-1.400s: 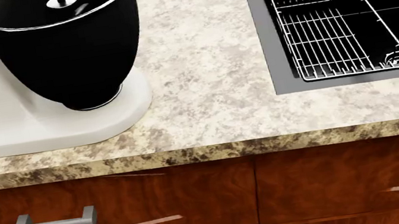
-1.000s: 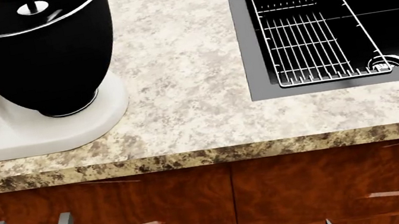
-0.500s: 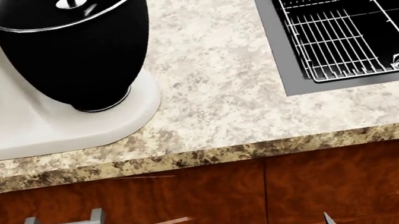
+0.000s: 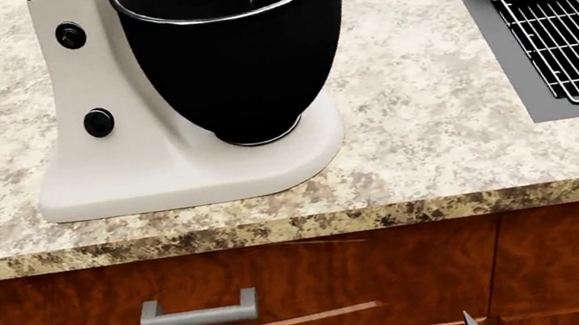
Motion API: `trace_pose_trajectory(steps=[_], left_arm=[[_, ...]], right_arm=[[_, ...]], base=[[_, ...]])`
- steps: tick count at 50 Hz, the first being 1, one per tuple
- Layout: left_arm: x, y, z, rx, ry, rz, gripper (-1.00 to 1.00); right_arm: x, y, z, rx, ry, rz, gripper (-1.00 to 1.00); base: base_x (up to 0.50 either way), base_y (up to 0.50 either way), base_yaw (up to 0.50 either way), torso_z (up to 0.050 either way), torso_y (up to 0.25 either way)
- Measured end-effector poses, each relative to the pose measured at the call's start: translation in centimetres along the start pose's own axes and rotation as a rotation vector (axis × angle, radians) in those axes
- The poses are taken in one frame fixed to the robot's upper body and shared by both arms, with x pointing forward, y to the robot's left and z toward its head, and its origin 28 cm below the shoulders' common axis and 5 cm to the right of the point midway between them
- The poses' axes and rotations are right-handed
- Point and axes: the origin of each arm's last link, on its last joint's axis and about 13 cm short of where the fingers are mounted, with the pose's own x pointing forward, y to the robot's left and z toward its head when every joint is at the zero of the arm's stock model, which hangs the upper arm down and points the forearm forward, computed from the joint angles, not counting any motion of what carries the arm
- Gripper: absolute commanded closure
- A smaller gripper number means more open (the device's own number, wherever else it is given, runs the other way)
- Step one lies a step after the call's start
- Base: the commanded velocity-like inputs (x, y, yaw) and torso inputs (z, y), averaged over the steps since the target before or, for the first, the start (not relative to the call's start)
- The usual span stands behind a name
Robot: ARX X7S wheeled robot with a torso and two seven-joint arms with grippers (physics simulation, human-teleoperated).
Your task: Open the stand mixer head.
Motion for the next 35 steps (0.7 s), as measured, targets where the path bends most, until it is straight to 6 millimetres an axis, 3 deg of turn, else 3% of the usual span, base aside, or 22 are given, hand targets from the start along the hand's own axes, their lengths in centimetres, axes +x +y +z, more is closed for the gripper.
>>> trace_pose_trajectory(steps=[35], left_arm=[[-0.27, 0.01, 0.03, -0.004, 0.018, -0.032, -1.00]], right_arm=[[0.01, 0.01, -0.21, 0.026, 0.035, 0.023, -1.00]], base=[[0.00, 0.00, 0.00, 0.049, 0.000]])
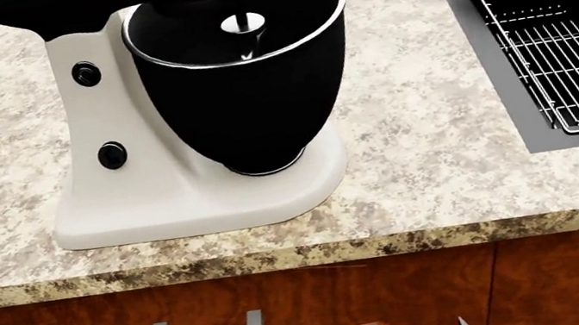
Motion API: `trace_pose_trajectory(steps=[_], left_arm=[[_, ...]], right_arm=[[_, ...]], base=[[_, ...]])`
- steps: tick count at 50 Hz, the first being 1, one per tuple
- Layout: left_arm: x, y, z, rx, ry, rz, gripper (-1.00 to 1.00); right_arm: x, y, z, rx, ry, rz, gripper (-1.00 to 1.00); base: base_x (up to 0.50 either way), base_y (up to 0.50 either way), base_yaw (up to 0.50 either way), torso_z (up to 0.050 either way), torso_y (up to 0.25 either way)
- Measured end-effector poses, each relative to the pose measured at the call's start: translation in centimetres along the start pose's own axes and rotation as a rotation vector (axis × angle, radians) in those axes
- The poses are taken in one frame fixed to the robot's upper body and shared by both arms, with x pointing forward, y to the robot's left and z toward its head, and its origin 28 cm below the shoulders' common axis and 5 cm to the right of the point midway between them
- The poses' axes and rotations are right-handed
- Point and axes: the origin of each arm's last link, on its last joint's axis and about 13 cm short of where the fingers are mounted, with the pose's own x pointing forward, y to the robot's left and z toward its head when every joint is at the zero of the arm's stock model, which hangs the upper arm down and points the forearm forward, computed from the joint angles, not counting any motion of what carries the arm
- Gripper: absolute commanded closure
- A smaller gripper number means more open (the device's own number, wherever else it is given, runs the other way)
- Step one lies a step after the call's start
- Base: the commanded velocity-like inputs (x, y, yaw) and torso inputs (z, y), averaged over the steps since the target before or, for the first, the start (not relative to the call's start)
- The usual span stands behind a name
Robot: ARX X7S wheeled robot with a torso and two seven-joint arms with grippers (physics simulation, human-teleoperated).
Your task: Open the stand mixer head.
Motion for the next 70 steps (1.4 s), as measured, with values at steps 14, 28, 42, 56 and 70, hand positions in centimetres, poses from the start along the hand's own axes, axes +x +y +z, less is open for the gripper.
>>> trace_pose_trajectory(steps=[14, 28, 42, 56, 70], left_arm=[[-0.2, 0.7, 4.9, 0.039, -0.136, 0.051, -1.00], [-1.2, 1.4, 8.8, 0.030, -0.265, 0.085, -1.00], [-1.6, 1.5, 9.3, 0.030, -0.287, 0.087, -1.00], [-1.2, 1.7, 9.1, 0.052, -0.272, 0.091, -1.00], [-0.5, 1.8, 9.1, 0.157, -0.238, 0.054, 1.00]], right_arm=[[0.3, -0.3, 5.2, 0.038, -0.145, -0.025, -1.00], [0.0, -0.3, 8.4, 0.067, -0.236, -0.029, -1.00], [0.0, -0.4, 8.9, 0.102, -0.235, -0.024, -1.00], [0.1, -0.3, 8.7, 0.078, -0.243, -0.025, -1.00], [0.6, -0.6, 8.4, 0.067, -0.233, -0.052, -1.00]], base=[[0.00, 0.00, 0.00, 0.000, 0.000], [0.00, 0.00, 0.00, 0.000, 0.000], [0.35, 0.00, 0.00, 0.000, 0.000], [0.07, 0.00, 0.00, 0.000, 0.000], [0.00, 0.00, 0.00, 0.000, 0.000]])
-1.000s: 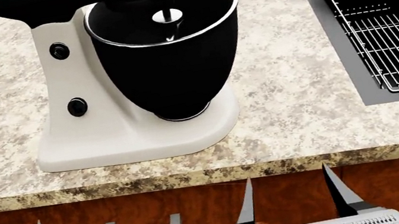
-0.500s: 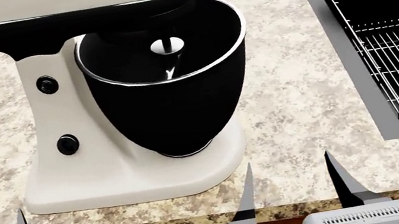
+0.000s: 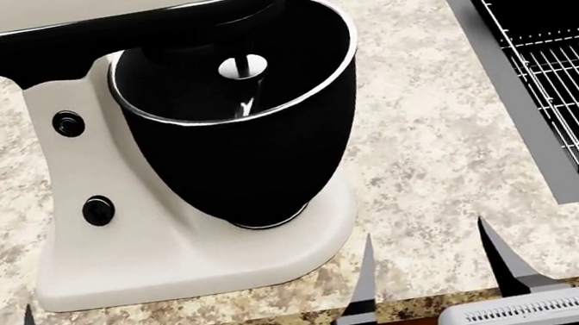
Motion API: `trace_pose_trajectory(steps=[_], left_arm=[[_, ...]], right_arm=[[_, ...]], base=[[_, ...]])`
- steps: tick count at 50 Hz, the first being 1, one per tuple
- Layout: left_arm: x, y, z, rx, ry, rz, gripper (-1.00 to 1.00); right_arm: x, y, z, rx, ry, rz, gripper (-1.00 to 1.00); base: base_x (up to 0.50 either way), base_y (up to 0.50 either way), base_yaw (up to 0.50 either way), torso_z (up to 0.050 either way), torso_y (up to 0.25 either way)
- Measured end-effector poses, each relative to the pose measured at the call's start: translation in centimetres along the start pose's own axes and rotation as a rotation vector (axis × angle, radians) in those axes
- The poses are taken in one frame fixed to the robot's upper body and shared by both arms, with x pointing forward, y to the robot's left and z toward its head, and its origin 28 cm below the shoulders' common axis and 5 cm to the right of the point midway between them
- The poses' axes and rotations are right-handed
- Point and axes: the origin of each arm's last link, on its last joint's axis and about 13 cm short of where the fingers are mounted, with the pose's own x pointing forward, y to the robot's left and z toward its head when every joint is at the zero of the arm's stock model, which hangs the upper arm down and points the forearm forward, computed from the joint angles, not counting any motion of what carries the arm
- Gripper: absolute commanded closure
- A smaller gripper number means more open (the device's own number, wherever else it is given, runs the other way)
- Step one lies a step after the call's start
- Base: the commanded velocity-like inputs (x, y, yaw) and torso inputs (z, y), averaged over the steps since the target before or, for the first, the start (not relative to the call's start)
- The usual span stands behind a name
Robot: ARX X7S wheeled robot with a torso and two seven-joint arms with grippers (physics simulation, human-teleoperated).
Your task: Open the stand mixer head.
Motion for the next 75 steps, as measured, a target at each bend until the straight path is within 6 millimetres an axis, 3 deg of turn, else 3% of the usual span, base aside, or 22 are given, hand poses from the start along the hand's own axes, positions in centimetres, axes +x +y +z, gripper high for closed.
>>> trace_pose_trajectory(steps=[12, 39, 75], left_arm=[[0.7, -0.3, 2.0, 0.135, -0.048, -0.123, 1.00], [3.1, 0.0, 6.1, 0.249, -0.137, -0.257, 1.00], [5.5, 0.1, 5.3, 0.166, -0.038, -0.344, 1.00]], right_arm=[[0.4, -0.2, -0.5, -0.019, 0.011, -0.015, -1.00], [1.0, -0.4, -1.3, -0.035, 0.039, -0.031, -1.00], [1.3, -0.5, -1.6, -0.039, 0.050, -0.034, -1.00]], base=[[0.00, 0.00, 0.00, 0.000, 0.000], [0.00, 0.00, 0.00, 0.000, 0.000], [0.00, 0.00, 0.00, 0.000, 0.000]])
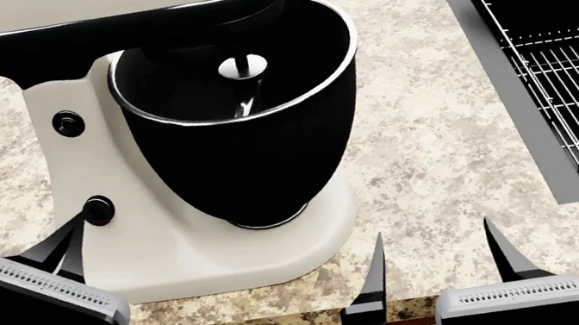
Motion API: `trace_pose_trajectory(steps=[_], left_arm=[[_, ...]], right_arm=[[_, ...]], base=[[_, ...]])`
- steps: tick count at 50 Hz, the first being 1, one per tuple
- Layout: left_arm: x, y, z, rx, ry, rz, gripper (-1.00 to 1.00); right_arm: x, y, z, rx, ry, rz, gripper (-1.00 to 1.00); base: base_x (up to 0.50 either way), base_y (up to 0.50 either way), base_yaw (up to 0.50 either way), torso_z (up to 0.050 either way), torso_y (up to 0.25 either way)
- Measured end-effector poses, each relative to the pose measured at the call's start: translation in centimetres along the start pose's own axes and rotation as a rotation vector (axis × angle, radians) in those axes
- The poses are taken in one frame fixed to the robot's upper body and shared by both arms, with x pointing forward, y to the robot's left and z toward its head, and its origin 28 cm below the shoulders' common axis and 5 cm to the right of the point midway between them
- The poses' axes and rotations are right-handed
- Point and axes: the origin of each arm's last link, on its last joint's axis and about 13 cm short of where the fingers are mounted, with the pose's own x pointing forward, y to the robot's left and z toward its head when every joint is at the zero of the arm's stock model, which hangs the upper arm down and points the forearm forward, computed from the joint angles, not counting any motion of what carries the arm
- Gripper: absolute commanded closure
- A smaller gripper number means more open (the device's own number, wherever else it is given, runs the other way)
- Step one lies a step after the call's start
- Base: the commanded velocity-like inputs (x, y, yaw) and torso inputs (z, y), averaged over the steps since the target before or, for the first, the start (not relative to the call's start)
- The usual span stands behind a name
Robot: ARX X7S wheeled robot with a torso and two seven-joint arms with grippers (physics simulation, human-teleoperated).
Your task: Open the stand mixer head.
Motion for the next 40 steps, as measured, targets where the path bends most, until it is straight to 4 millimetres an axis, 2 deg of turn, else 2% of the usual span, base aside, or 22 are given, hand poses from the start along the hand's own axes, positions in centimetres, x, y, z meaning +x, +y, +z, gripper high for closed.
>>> trace_pose_trajectory(steps=[22, 40], left_arm=[[0.7, 0.0, -0.7, -0.037, 0.034, -0.044, 1.00], [2.1, 0.5, -1.3, -0.062, 0.065, -0.036, 1.00]], right_arm=[[0.0, 0.0, -0.2, -0.002, 0.004, 0.004, -1.00], [0.0, 0.1, -0.3, -0.007, 0.008, 0.009, -1.00]], base=[[0.00, 0.00, 0.00, 0.000, 0.000], [0.00, 0.00, 0.00, 0.000, 0.000]])
